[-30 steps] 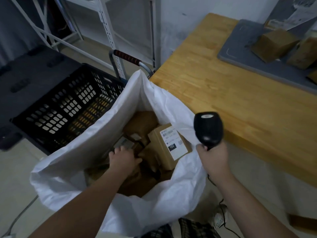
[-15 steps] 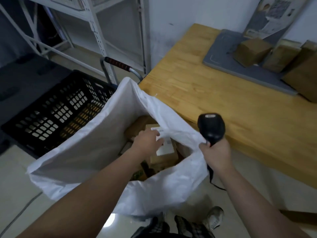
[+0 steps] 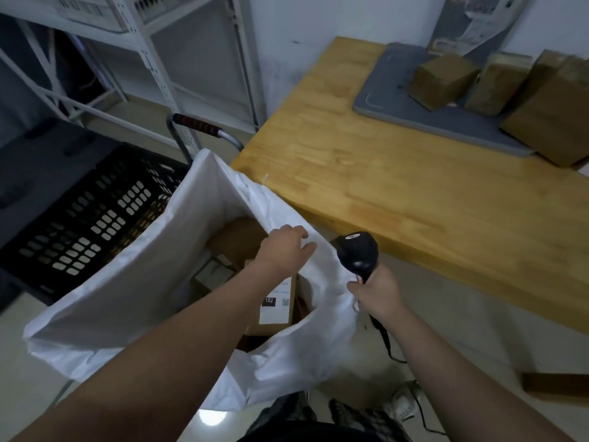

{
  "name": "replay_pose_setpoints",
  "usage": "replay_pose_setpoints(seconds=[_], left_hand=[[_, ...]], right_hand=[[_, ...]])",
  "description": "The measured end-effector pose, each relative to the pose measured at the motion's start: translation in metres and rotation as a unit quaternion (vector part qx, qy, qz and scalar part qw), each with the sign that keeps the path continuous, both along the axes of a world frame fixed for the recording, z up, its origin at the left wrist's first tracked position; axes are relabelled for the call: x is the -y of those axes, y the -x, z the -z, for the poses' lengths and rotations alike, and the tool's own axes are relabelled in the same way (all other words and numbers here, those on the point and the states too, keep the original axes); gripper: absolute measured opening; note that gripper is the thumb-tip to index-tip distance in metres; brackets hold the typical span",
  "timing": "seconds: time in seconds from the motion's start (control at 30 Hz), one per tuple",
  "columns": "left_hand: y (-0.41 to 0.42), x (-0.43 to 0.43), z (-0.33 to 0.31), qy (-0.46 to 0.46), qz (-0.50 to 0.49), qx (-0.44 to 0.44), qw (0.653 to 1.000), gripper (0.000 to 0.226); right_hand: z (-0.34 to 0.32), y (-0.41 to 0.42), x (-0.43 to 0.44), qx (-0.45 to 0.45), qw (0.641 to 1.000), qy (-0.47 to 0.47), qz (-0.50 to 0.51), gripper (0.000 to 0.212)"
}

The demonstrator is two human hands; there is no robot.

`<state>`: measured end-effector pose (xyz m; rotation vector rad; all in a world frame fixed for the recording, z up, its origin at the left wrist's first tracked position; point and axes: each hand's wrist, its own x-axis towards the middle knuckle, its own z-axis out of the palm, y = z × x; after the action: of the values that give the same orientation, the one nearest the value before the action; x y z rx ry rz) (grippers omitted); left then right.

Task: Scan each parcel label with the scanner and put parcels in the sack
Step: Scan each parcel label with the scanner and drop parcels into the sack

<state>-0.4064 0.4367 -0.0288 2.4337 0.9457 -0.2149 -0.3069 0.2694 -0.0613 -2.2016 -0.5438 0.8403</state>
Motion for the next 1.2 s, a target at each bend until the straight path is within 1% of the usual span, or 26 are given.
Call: replay_pose_setpoints(seconds=[0.03, 0.07, 0.1, 0.17, 0.23, 0.3, 0.4, 0.5, 0.57, 0.63, 0.73, 0.83, 0.97, 1.03, 1.13, 1.2], left_hand=[[-0.008, 0.003, -0.001, 0.001, 0.004, 0.004, 1.0, 0.045], [-0.016, 0.006, -0.002, 0.002, 0.009, 0.012, 1.0, 0.043], [-0.027, 0.009, -0.004, 0.003, 0.014, 0.022, 1.0, 0.04], [-0.052, 0.018, -0.007, 0.003, 0.023, 0.032, 0.999, 0.037], [-0.083, 0.029, -0.013, -0.004, 0.035, 0.033, 0.999, 0.04], [-0.12, 0.042, -0.02, -0.015, 0.053, 0.04, 0.998, 0.043], [-0.18, 0.067, -0.029, -0.026, 0.073, 0.054, 0.995, 0.045], [-0.241, 0.094, -0.038, -0.029, 0.101, 0.085, 0.991, 0.045], [-0.279, 0.115, -0.044, -0.011, 0.113, 0.108, 0.988, 0.044], [-0.312, 0.133, -0.048, 0.036, 0.112, 0.134, 0.984, 0.042], [-0.358, 0.15, -0.05, 0.096, 0.089, 0.171, 0.977, 0.042], [-0.403, 0.151, -0.053, 0.108, 0.069, 0.191, 0.973, 0.046], [-0.469, 0.135, -0.062, 0.094, 0.088, 0.172, 0.977, 0.055], [-0.503, 0.124, -0.07, 0.081, 0.097, 0.168, 0.978, 0.057], [-0.555, 0.107, -0.085, 0.024, 0.081, 0.208, 0.974, 0.053], [-0.591, 0.098, -0.09, -0.004, 0.075, 0.23, 0.97, 0.052]], right_hand=[[-0.001, -0.008, 0.004, 0.002, 1.0, -0.007, 0.003, 0.023], [-0.003, -0.018, 0.009, 0.004, 1.0, -0.02, 0.014, 0.024], [-0.006, -0.028, 0.014, 0.007, 0.999, -0.034, 0.027, 0.029], [-0.012, -0.054, 0.027, 0.019, 0.998, -0.045, 0.047, 0.026], [-0.019, -0.085, 0.042, 0.032, 0.997, -0.037, 0.059, 0.034], [-0.029, -0.12, 0.058, 0.025, 0.995, -0.044, 0.085, 0.029], [-0.05, -0.175, 0.08, 0.03, 0.989, -0.089, 0.118, 0.027], [-0.076, -0.231, 0.104, 0.062, 0.981, -0.121, 0.142, 0.023], [-0.094, -0.262, 0.124, 0.081, 0.973, -0.132, 0.17, 0.022], [-0.11, -0.289, 0.144, 0.093, 0.965, -0.143, 0.198, 0.017], [-0.13, -0.328, 0.167, 0.105, 0.954, -0.157, 0.231, 0.014], [-0.142, -0.376, 0.17, 0.118, 0.947, -0.161, 0.251, 0.012], [-0.145, -0.442, 0.153, 0.142, 0.951, -0.131, 0.242, 0.022], [-0.145, -0.47, 0.144, 0.158, 0.951, -0.113, 0.24, 0.022], [-0.148, -0.504, 0.133, 0.174, 0.944, -0.124, 0.252, 0.022], [-0.147, -0.523, 0.127, 0.169, 0.939, -0.148, 0.262, 0.02]])
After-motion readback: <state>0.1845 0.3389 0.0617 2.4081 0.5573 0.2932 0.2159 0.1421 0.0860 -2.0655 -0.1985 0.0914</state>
